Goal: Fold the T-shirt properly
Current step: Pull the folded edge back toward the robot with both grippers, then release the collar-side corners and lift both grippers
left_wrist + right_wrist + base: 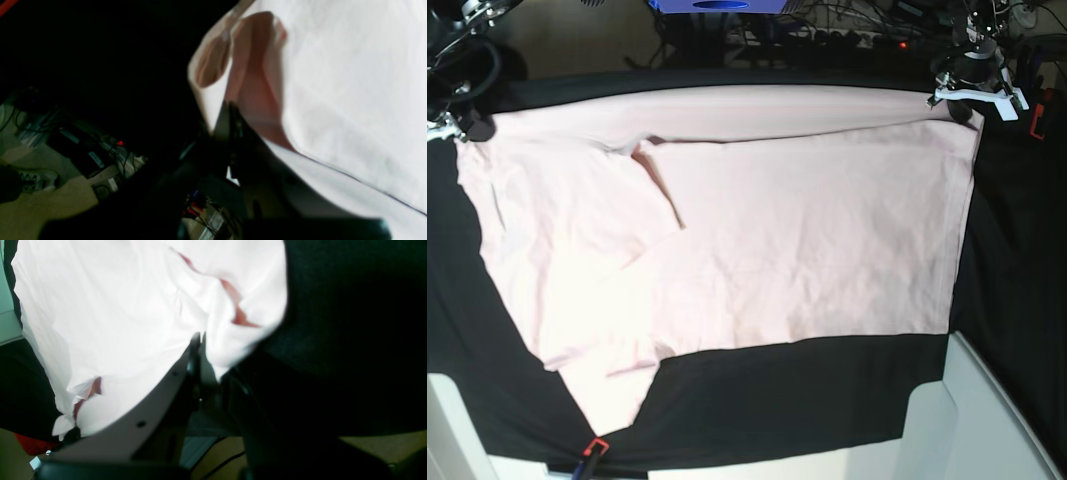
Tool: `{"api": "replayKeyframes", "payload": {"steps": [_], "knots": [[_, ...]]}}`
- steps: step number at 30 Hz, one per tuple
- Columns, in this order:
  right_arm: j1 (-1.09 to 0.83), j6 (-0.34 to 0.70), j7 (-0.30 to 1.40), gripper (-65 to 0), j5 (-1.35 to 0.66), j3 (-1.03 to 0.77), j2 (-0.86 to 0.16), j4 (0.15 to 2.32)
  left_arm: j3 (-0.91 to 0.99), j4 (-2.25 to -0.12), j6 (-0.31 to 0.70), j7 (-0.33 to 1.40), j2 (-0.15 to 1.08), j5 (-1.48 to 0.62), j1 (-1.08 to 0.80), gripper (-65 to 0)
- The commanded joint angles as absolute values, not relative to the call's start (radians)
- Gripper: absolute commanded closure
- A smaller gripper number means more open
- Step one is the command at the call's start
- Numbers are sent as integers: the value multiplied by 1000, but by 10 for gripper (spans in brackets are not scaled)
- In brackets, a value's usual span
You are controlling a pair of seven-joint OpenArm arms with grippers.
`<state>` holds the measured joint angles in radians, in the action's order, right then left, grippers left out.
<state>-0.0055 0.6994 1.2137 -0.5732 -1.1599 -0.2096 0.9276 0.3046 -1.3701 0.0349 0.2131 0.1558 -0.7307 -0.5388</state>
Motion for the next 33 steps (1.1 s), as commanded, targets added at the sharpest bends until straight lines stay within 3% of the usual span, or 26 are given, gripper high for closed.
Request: {"api": "replayKeyframes", "payload": {"steps": [1, 12, 15, 23, 28, 33], "knots": [[-4, 698, 1178, 0, -576, -1162, -242, 947, 318, -1379, 1, 163, 176, -723, -547, 0], [-27, 698, 1187, -12, -579, -1170, -208, 946, 320, -1377, 2, 163, 177, -723, -547, 0], [-30, 698, 1187, -91, -576, -1170, -186, 944, 317, -1377, 2, 166, 177, -723, -529, -29], [-53, 698, 1187, -367, -581, -1171, -177, 946, 321, -1377, 2, 170, 183, -722, -527, -244], [-94, 698, 1188, -376, -582, -1222, -177, 947, 328, -1388, 2, 170, 194, -722, -547, -291], [-137, 698, 1188, -377, -581, -1273, -179, 949, 349, -1394, -1, 168, 206, -725, -565, -289]]}}
